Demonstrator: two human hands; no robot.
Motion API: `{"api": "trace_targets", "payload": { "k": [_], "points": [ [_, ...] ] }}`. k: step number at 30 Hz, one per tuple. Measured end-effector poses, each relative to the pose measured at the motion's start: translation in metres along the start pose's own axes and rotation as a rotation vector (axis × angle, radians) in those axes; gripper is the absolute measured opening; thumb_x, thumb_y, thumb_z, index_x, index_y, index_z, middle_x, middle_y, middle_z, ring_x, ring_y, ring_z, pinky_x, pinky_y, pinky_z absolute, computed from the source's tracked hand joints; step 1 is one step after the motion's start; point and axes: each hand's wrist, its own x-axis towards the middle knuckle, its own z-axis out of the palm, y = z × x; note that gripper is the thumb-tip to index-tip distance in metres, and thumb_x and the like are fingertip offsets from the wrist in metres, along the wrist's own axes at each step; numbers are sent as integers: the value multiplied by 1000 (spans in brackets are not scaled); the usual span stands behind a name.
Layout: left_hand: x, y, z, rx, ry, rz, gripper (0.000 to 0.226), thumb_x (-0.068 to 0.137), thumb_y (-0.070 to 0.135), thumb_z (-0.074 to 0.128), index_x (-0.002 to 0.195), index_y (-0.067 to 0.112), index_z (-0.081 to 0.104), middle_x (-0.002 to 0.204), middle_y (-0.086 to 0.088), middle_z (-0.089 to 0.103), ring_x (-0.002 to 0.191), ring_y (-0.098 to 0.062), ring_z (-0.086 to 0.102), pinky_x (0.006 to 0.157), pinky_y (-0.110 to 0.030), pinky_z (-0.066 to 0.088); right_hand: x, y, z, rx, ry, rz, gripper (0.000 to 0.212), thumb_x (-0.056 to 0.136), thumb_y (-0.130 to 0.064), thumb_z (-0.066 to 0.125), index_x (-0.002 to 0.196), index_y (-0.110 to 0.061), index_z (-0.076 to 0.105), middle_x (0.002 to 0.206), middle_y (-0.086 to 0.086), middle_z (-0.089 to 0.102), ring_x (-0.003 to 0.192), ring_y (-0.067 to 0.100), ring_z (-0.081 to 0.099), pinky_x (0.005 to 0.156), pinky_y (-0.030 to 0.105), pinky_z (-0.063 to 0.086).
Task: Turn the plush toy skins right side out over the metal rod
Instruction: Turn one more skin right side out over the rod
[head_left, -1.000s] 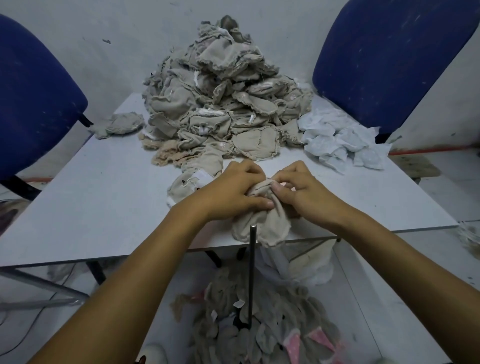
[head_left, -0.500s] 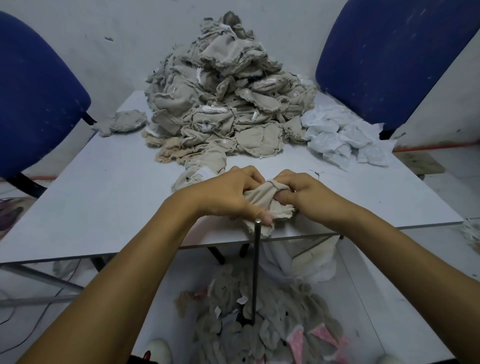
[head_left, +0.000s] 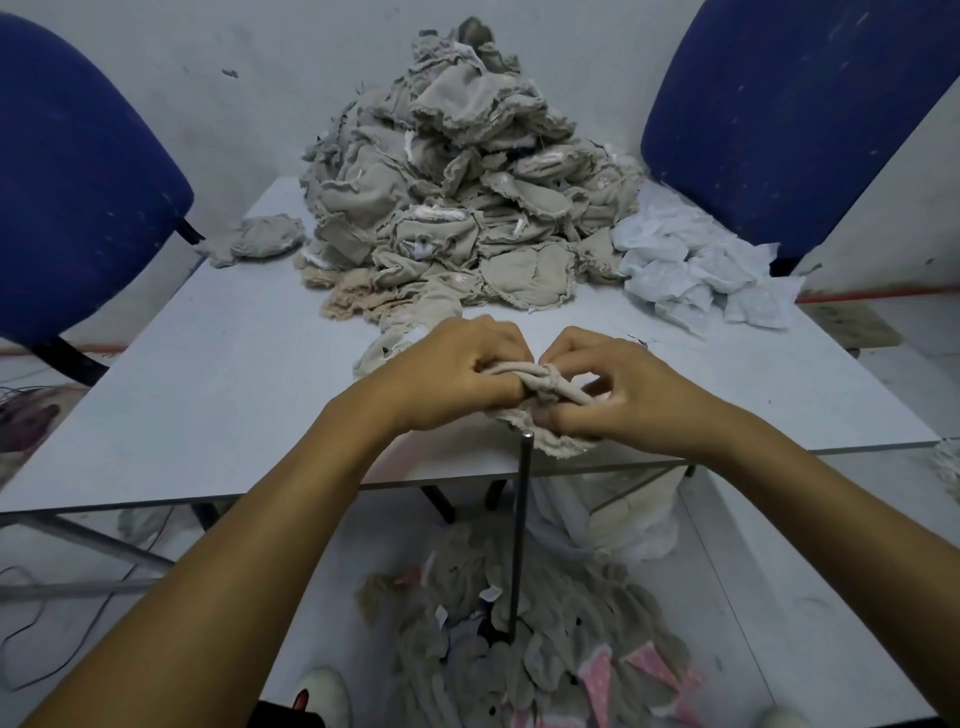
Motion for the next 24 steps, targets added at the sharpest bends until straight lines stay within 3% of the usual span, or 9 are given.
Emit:
{"api": "trace_targets", "payload": {
  "k": [3, 6, 8, 11, 18, 24],
  "points": [
    [-7, -1, 1, 168, 216, 204, 39, 74, 34, 46, 84, 4, 69, 92, -6, 65, 86, -26, 52, 75, -44, 42, 2, -9, 0, -222, 191, -161, 16, 82, -20, 65, 92, -30, 73, 96, -5, 60, 82, 9, 55, 70, 22, 43],
    [-11, 2, 8, 311, 387, 372, 27, 78, 20, 49, 80, -3, 62, 94, -15, 65, 82, -32, 49, 72, -47, 40, -2, -14, 2, -481, 311, -320, 30, 82, -31, 55, 100, -10, 68, 102, 3, 55, 89, 20, 51, 68, 42, 48],
    [-14, 2, 11, 404, 470, 469, 22, 78, 17, 51, 76, -3, 60, 94, -18, 66, 79, -30, 47, 68, -45, 39, -9, -17, 7, -584, 379, -423, 34, 84, -33, 59, 100, -5, 66, 104, 11, 57, 89, 28, 53, 60, 48, 49],
    [-19, 0, 15, 467, 550, 560, 26, 87, 22, 55, 74, -1, 59, 97, -18, 68, 79, -31, 49, 67, -45, 40, -18, -17, 14, -643, 454, -526, 35, 84, -33, 71, 96, 0, 68, 102, 17, 60, 85, 34, 56, 58, 46, 49],
    [-39, 1, 27, 440, 515, 603, 16, 80, 20, 56, 86, 14, 43, 108, -12, 69, 84, -33, 54, 68, -51, 39, -32, -17, 29, -581, 470, -620, 29, 86, -26, 77, 87, 2, 69, 95, 18, 61, 80, 35, 54, 63, 45, 44],
    [-59, -8, 55, 455, 343, 470, 23, 75, 22, 52, 84, 2, 56, 109, -13, 67, 92, -32, 53, 73, -49, 39, -48, 12, 50, -621, 401, -574, 16, 85, -15, 72, 93, -6, 61, 96, 15, 60, 82, 32, 51, 61, 44, 43]
  ]
}}
